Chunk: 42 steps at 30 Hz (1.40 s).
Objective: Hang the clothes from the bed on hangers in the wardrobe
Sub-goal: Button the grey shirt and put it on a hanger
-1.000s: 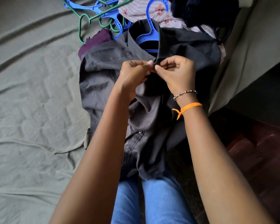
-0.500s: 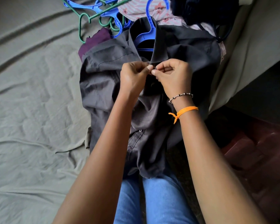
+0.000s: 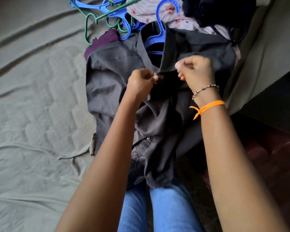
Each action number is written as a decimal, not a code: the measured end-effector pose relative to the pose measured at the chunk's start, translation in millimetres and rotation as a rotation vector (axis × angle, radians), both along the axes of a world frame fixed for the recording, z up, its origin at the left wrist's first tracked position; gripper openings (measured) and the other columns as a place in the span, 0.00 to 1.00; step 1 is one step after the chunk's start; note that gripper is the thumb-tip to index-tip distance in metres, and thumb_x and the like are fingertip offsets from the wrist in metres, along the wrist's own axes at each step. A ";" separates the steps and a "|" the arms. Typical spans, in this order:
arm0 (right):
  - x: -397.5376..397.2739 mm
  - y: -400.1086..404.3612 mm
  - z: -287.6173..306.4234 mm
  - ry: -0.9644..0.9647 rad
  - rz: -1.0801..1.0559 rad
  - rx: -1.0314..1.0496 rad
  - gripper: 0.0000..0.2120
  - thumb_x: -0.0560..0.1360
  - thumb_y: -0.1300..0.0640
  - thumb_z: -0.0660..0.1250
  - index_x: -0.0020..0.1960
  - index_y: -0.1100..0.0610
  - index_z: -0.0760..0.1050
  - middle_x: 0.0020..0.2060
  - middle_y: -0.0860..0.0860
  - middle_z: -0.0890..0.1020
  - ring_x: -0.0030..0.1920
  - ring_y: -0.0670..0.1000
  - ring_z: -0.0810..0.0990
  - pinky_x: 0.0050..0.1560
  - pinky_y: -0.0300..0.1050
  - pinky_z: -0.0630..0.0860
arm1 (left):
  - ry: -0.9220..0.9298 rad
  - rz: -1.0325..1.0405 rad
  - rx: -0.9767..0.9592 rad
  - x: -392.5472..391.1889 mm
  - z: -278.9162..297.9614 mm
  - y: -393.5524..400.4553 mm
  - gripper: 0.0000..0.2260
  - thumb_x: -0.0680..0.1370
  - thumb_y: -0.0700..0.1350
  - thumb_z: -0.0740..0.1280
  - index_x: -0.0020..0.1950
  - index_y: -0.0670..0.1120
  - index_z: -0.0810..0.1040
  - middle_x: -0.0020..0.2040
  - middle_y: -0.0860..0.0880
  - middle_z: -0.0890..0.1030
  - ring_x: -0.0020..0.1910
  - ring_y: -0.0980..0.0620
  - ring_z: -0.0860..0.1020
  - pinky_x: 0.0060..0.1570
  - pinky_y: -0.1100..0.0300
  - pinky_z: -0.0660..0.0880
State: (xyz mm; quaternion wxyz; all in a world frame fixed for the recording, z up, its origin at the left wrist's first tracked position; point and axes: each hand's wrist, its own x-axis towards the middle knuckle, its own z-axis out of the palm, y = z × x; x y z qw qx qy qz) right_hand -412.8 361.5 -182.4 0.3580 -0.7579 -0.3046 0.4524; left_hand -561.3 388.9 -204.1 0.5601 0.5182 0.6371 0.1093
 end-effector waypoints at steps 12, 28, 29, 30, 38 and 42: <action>-21.1 127.6 -38.1 -0.533 0.522 -0.148 0.14 0.79 0.55 0.60 0.63 0.57 0.70 0.65 0.57 0.71 0.65 0.60 0.68 0.66 0.49 0.63 | 0.269 -0.142 0.004 2.4 -2.8 -12.1 0.03 0.74 0.42 0.69 0.45 0.45 0.83 0.46 0.43 0.83 0.51 0.43 0.79 0.52 0.55 0.75; -37.6 0.8 188.3 -0.355 0.117 0.709 0.06 0.72 0.57 0.70 0.37 0.57 0.76 0.28 0.40 0.69 0.32 0.35 0.71 0.38 0.27 0.64 | 0.194 0.205 0.453 -27.9 177.7 -59.4 0.21 0.75 0.64 0.60 0.40 0.47 0.73 0.43 0.50 0.79 0.48 0.46 0.77 0.45 0.54 0.70; -39.8 -10.7 208.7 -0.377 0.096 0.732 0.07 0.72 0.57 0.70 0.37 0.58 0.76 0.29 0.40 0.70 0.32 0.35 0.71 0.38 0.27 0.64 | 0.206 0.167 0.486 -29.6 197.1 -62.5 0.22 0.74 0.66 0.60 0.39 0.47 0.73 0.41 0.51 0.79 0.48 0.45 0.77 0.44 0.54 0.69; -41.7 -21.9 228.3 -0.404 0.066 0.754 0.07 0.71 0.57 0.70 0.38 0.60 0.78 0.30 0.40 0.71 0.33 0.34 0.72 0.38 0.26 0.64 | 0.222 0.128 0.528 -31.7 215.8 -66.5 0.23 0.73 0.67 0.60 0.37 0.47 0.73 0.39 0.51 0.78 0.48 0.44 0.77 0.43 0.55 0.68; -53.2 -132.4 361.2 -0.582 -0.146 0.911 0.07 0.69 0.58 0.73 0.40 0.62 0.82 0.31 0.45 0.79 0.31 0.35 0.75 0.37 0.29 0.69 | 0.160 -0.144 1.096 -33.8 334.8 -120.5 0.12 0.77 0.51 0.61 0.41 0.43 0.75 0.45 0.43 0.81 0.47 0.39 0.77 0.38 0.53 0.66; -49.9 -192.0 403.2 -0.711 -0.269 0.894 0.04 0.69 0.57 0.74 0.39 0.55 0.81 0.28 0.39 0.75 0.28 0.34 0.73 0.34 0.26 0.65 | -0.120 -0.361 1.250 -16.1 370.0 -158.5 0.11 0.78 0.46 0.62 0.38 0.43 0.71 0.43 0.41 0.80 0.44 0.38 0.76 0.37 0.55 0.60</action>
